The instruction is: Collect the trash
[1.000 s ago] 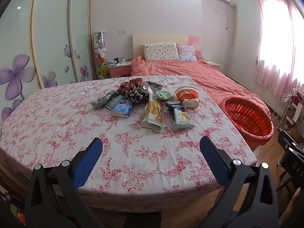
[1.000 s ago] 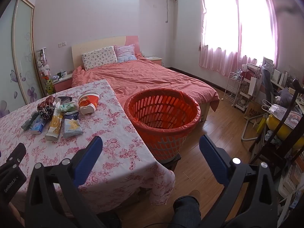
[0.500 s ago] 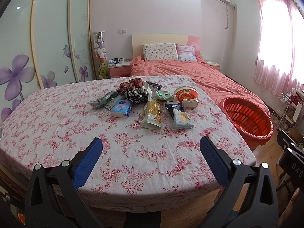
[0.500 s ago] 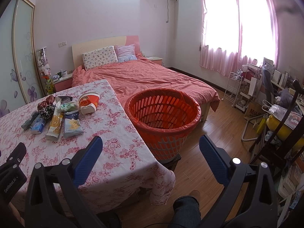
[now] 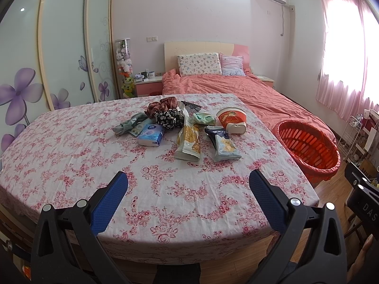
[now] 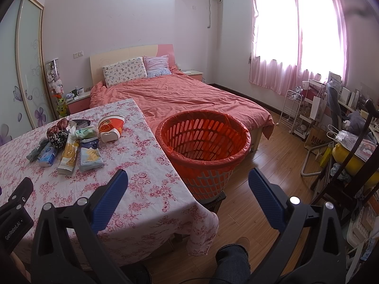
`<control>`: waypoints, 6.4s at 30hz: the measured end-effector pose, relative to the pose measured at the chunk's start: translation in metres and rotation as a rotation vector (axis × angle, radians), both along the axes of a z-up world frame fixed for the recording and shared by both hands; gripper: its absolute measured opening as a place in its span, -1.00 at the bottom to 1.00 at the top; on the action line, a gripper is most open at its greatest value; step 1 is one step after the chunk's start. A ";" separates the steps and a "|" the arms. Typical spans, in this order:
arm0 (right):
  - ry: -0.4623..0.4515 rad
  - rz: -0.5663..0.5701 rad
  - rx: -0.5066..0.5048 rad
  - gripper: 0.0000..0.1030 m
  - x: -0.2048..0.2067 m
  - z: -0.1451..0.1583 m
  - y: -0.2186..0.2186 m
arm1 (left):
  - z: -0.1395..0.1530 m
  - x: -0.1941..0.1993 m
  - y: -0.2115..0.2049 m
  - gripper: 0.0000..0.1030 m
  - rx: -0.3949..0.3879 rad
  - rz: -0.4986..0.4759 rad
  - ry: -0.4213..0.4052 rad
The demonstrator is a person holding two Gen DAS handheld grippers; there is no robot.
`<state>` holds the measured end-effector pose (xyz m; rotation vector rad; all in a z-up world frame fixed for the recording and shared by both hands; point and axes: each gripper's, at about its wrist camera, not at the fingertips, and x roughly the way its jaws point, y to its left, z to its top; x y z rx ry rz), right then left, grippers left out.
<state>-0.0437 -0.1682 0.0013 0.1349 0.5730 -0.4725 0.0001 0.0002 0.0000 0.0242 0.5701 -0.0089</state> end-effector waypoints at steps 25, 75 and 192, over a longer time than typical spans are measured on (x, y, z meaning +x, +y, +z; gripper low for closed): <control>0.001 0.000 0.000 0.93 -0.001 0.000 -0.001 | 0.000 0.000 0.000 0.96 0.000 -0.001 0.002; 0.020 0.206 0.045 0.93 0.137 -0.013 0.032 | -0.022 0.116 0.084 0.96 0.013 0.147 0.067; -0.033 -0.009 0.370 0.49 0.202 -0.064 -0.239 | -0.041 0.205 -0.224 0.45 -0.106 -0.517 0.271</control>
